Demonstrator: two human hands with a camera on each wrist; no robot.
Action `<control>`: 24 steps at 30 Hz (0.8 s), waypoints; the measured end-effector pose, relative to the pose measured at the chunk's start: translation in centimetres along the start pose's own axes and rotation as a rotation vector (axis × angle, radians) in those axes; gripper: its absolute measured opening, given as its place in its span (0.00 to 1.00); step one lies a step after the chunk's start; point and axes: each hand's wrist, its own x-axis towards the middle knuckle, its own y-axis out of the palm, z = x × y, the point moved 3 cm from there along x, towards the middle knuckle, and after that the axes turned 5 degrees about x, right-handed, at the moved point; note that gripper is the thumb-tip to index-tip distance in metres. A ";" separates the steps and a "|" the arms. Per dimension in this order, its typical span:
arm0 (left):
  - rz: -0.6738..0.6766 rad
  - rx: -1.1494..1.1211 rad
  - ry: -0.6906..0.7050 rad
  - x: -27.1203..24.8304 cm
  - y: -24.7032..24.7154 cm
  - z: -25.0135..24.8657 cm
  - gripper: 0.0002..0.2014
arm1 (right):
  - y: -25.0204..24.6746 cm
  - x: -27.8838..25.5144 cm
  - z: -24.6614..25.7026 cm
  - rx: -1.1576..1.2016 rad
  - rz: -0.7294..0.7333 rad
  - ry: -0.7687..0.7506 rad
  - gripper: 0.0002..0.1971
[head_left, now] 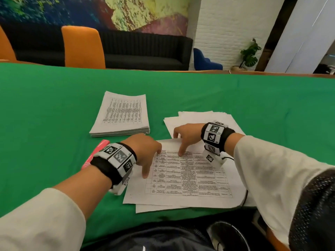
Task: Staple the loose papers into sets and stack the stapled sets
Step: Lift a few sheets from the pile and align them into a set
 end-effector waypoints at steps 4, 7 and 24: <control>-0.055 -0.104 0.007 -0.9 0.9 1.1 0.48 | -0.3 0.0 0.4 -0.016 -0.014 -0.007 0.40; -0.059 -0.258 0.021 -1.8 1.8 2.3 0.46 | -0.3 0.2 0.3 0.046 -0.030 0.038 0.43; -0.609 -1.841 0.111 -8.3 3.9 9.5 0.52 | -6.1 -7.9 -0.6 1.108 -0.362 -0.351 0.22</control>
